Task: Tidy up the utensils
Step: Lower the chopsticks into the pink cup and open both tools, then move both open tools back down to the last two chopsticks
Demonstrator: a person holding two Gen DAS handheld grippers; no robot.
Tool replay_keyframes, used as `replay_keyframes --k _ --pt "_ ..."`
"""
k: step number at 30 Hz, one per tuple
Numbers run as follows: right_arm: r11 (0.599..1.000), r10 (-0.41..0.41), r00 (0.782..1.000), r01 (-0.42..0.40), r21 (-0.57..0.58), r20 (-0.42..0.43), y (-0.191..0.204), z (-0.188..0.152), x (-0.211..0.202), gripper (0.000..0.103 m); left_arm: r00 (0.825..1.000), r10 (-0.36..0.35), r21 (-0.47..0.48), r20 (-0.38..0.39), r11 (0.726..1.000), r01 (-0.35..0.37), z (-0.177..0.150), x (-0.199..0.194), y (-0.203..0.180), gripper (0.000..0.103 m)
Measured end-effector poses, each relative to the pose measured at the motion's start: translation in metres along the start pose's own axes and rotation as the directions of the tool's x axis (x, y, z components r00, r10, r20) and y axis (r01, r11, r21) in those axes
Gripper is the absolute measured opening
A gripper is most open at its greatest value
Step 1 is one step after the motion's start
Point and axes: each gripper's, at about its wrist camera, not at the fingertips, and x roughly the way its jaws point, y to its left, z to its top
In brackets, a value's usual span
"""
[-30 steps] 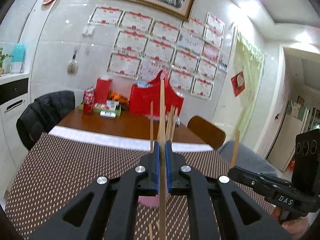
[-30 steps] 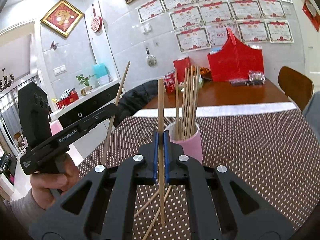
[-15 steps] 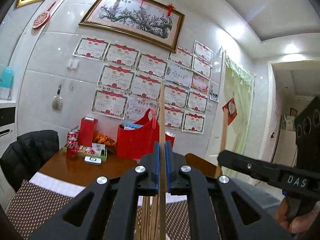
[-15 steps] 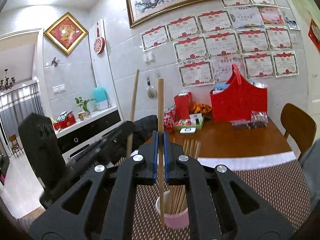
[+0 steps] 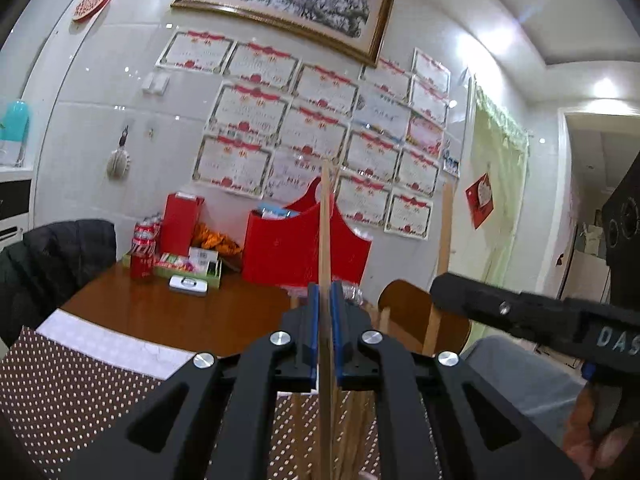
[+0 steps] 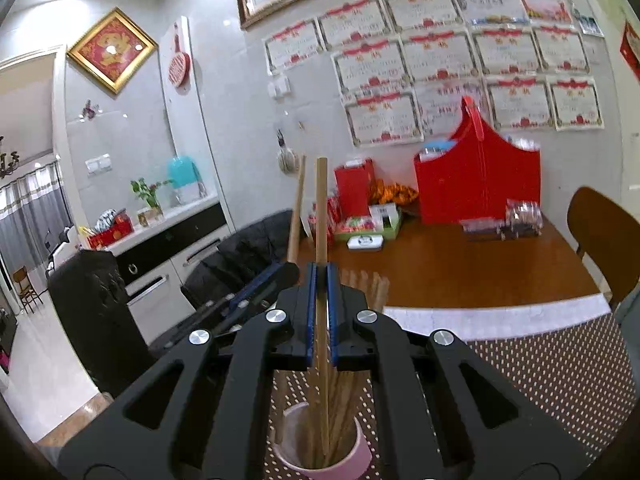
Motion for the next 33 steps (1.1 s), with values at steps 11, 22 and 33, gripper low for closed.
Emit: replay_keyframes --k 11,22,33 --pt "0.988 -0.081 0.997 0.078 0.133 0.016 -0.023 -0.018 -0.027 0.097 0.996 0.092 0.037 0.004 0.995 -0.092 0.01 -0.051 0.002 0.085" --pt "0.98 -0.146 0.989 0.144 0.139 0.003 -0.006 -0.021 -0.073 0.097 0.968 0.244 0.165 -0.052 0.959 -0.232 0.031 -0.12 -0.027 0.088" --pt "0.979 -0.18 0.984 0.179 0.093 0.0 0.021 -0.033 -0.13 0.097 0.944 0.314 0.216 -0.105 0.933 -0.286 0.037 -0.178 -0.049 0.088"
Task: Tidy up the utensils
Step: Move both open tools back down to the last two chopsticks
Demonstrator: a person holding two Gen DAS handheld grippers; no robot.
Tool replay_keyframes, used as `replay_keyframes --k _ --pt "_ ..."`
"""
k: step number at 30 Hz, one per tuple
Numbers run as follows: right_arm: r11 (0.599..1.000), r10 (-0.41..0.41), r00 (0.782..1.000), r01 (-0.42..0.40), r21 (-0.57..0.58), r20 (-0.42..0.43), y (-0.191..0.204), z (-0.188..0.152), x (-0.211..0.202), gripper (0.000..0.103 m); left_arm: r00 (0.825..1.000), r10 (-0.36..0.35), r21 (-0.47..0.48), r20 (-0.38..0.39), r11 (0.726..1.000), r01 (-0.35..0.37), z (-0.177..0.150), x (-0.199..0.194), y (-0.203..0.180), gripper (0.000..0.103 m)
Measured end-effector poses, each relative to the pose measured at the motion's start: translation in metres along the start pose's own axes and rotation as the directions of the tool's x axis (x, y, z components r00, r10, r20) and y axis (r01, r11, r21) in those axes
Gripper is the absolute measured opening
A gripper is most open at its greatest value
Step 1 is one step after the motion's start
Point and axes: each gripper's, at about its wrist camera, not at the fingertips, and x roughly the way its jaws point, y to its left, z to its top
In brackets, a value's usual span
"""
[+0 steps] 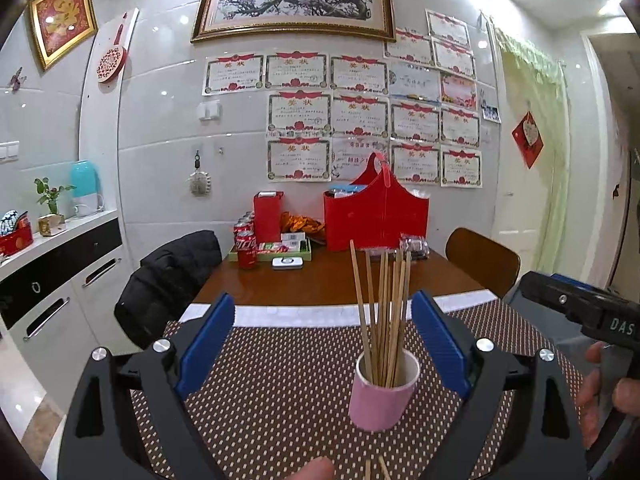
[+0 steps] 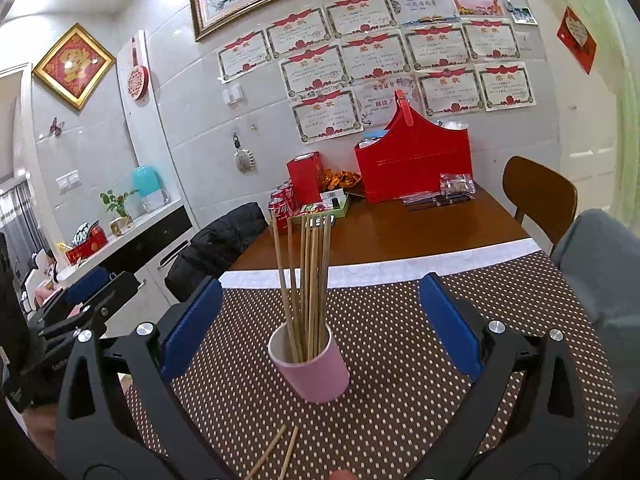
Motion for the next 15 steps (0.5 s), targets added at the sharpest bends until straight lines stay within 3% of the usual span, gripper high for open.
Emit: replay_keyframes --k 9,15 --pt "0.999 -0.03 0.999 0.029 -0.032 -0.017 0.009 -0.021 -0.041 0.097 0.999 0.015 0.03 -0.052 0.999 -0.013 -0.018 -0.03 -0.001 0.088" --pt "0.999 -0.043 0.996 0.041 -0.033 -0.076 0.01 -0.045 -0.049 0.097 0.994 0.012 0.033 -0.11 0.999 -0.008 -0.042 -0.037 0.001 0.088"
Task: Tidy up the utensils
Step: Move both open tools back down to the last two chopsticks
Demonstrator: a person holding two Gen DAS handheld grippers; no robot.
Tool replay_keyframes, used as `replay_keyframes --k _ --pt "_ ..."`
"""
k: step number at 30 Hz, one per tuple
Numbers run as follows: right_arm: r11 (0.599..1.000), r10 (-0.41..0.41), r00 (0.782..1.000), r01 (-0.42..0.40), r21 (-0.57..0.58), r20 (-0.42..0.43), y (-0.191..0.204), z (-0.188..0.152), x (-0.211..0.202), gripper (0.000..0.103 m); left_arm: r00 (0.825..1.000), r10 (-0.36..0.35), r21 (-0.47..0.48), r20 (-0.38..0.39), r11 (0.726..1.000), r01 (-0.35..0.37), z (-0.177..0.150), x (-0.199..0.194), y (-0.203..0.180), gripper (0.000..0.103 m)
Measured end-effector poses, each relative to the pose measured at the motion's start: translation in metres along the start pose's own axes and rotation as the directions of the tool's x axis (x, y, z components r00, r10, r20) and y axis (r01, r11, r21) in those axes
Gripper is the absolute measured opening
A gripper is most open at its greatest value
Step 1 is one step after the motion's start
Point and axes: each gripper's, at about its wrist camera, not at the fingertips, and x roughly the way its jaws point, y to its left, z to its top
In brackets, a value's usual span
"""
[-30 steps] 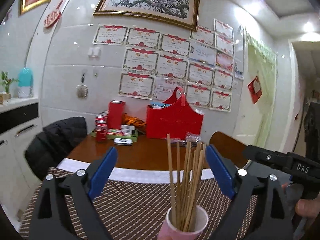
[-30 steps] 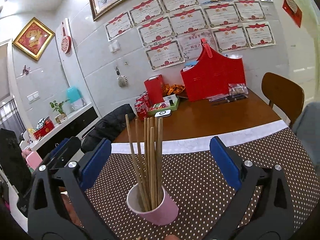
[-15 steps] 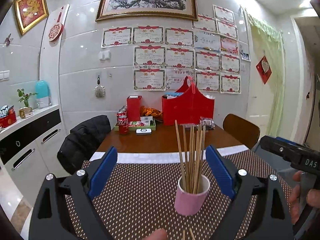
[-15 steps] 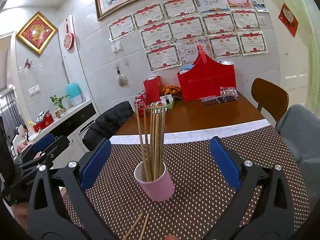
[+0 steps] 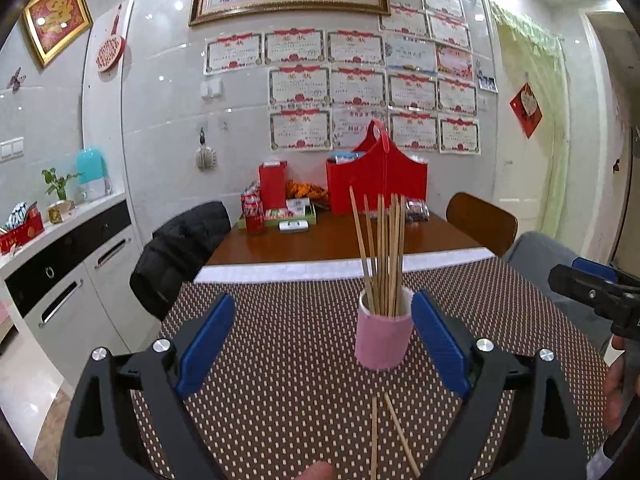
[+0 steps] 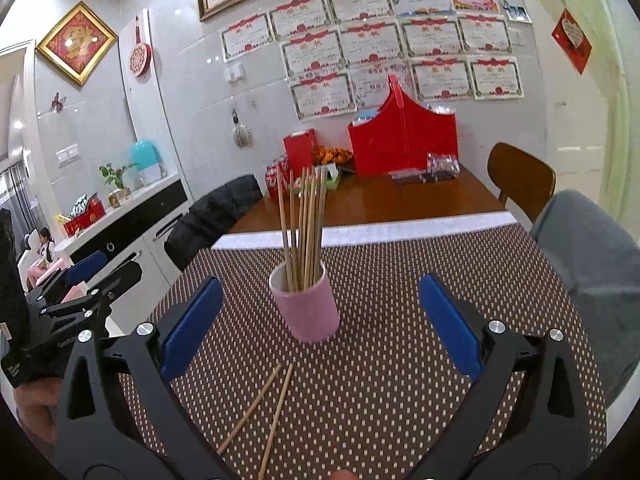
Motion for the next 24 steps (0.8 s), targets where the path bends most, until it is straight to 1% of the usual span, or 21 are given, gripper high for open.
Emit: replay_keyframes --k 4,6,8,10,12,13,16,18,22,24 --pt "1.0 -0.015 0.999 0.015 -0.004 -0.039 -0.001 -0.015 0.001 0.097 0.998 -0.002 0.01 -0.057 1.0 0.003 -0.019 0.005 0.0 0.088" --pt "1.0 -0.014 0.997 0.014 0.002 -0.077 -0.003 -0.025 0.005 0.097 0.995 -0.01 0.012 -0.097 1.0 0.011 -0.028 0.01 0.001 0.088" --pt "1.0 -0.018 0.995 0.018 0.004 -0.102 -0.006 -0.034 0.009 0.097 0.986 -0.017 0.024 -0.164 1.0 0.021 -0.044 0.02 0.0 0.088" --pt "1.0 -0.02 0.991 0.022 0.015 -0.133 -0.01 -0.044 0.014 0.097 0.976 -0.024 0.03 -0.216 0.999 0.031 -0.058 0.028 0.0 0.088" --pt "0.999 -0.02 0.986 0.025 0.029 -0.163 -0.014 -0.054 0.019 0.097 0.959 -0.029 0.051 -0.28 0.998 0.045 -0.074 0.039 -0.003 0.088" --pt "0.999 -0.02 0.984 0.027 0.034 -0.176 -0.016 -0.058 0.021 0.097 0.954 -0.027 0.057 -0.298 0.997 0.046 -0.08 0.042 -0.004 0.088" --pt "0.999 -0.017 0.976 0.027 0.043 -0.217 -0.018 -0.072 0.03 0.097 0.931 -0.028 0.079 -0.364 0.995 0.061 -0.101 0.055 -0.01 0.088" --pt "0.999 -0.014 0.972 0.025 0.044 -0.236 -0.019 -0.079 0.034 0.097 0.918 -0.033 0.08 -0.395 0.994 0.07 -0.112 0.062 -0.013 0.088" --pt "0.999 -0.006 0.964 0.02 0.048 -0.265 -0.019 -0.089 0.04 0.097 0.901 -0.036 0.079 -0.432 0.994 0.078 -0.127 0.069 -0.017 0.088" --pt "0.998 -0.006 0.961 0.021 0.051 -0.276 -0.02 -0.093 0.042 0.097 0.889 -0.039 0.078 -0.456 0.993 0.084 -0.134 0.075 -0.02 0.088"
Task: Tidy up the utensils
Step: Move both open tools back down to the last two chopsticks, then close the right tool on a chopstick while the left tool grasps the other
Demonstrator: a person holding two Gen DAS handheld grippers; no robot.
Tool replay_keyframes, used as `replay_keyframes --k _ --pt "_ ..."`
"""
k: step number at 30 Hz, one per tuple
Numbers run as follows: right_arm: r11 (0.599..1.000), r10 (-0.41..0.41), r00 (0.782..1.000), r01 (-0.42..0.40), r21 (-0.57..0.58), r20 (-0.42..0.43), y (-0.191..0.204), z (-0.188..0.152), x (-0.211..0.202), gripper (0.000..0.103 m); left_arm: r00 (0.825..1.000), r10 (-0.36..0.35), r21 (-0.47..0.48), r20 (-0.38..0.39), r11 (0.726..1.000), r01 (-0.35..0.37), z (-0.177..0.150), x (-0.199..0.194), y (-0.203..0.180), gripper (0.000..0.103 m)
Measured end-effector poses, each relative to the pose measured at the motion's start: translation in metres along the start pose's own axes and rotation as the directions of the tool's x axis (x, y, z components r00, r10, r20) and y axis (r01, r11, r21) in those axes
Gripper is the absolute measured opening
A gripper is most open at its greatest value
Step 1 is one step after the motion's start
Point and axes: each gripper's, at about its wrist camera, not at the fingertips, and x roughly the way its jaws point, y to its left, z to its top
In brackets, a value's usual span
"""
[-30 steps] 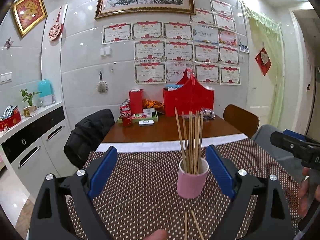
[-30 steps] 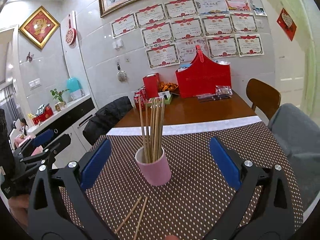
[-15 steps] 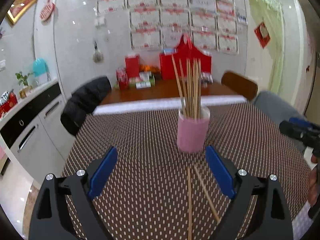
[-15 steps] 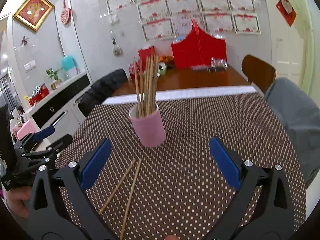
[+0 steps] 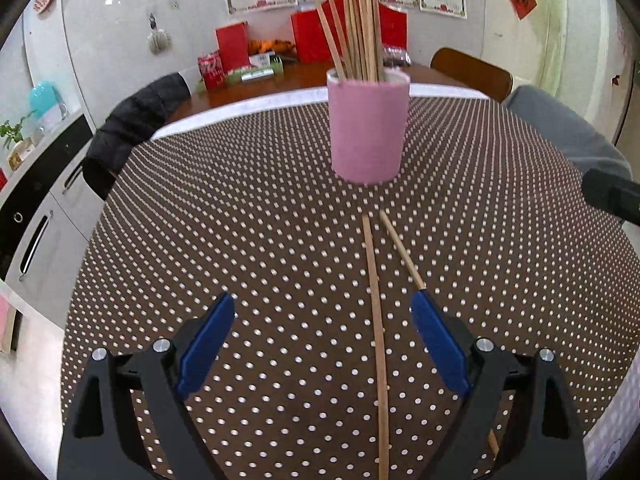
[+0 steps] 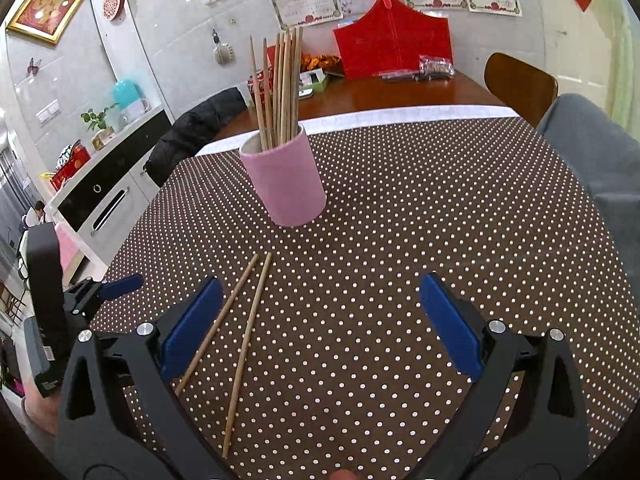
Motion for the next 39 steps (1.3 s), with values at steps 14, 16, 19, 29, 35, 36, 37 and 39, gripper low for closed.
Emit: replay_keyframes --k 14,16,19,29,35,36,37,39 --pt "1.0 -0.01 0.996 0.008 -0.019 -0.087 -0.002 -0.011 0.022 0.097 0.985 -0.113 0.07 -0.129 0.99 0.123 -0.007 0.043 -0.01 0.049" --pt "1.0 -0.013 0.993 0.009 -0.029 -0.116 0.0 -0.014 0.029 0.097 0.984 -0.115 0.065 -0.133 0.99 0.125 -0.006 0.044 -0.006 0.047" --pt "0.996 -0.035 0.982 0.02 -0.082 -0.185 0.011 -0.024 0.043 0.097 0.986 -0.102 0.04 -0.129 0.993 0.108 -0.005 0.045 0.004 0.047" --pt "0.966 -0.053 0.951 -0.029 -0.258 -0.306 0.067 -0.062 0.085 0.081 0.989 -0.092 0.028 -0.117 0.995 0.096 -0.006 0.042 0.01 0.047" --pt "0.933 -0.093 0.951 -0.021 -0.36 -0.296 0.072 -0.063 0.083 0.043 0.989 -0.089 0.023 -0.119 0.995 0.093 -0.01 0.039 0.012 0.047" --pt "0.938 -0.094 0.949 -0.017 -0.345 -0.301 0.068 -0.059 0.084 0.043 0.989 -0.086 0.026 -0.121 0.996 0.089 -0.009 0.04 0.012 0.047" --pt "0.942 -0.097 0.948 -0.01 -0.335 -0.302 0.063 -0.056 0.083 0.043 0.989 -0.083 0.028 -0.122 0.996 0.087 -0.007 0.041 0.012 0.047" --pt "0.953 -0.084 0.947 -0.013 -0.302 -0.309 0.057 -0.045 0.09 0.044 0.989 -0.08 0.034 -0.128 0.996 0.085 -0.003 0.043 0.012 0.047"
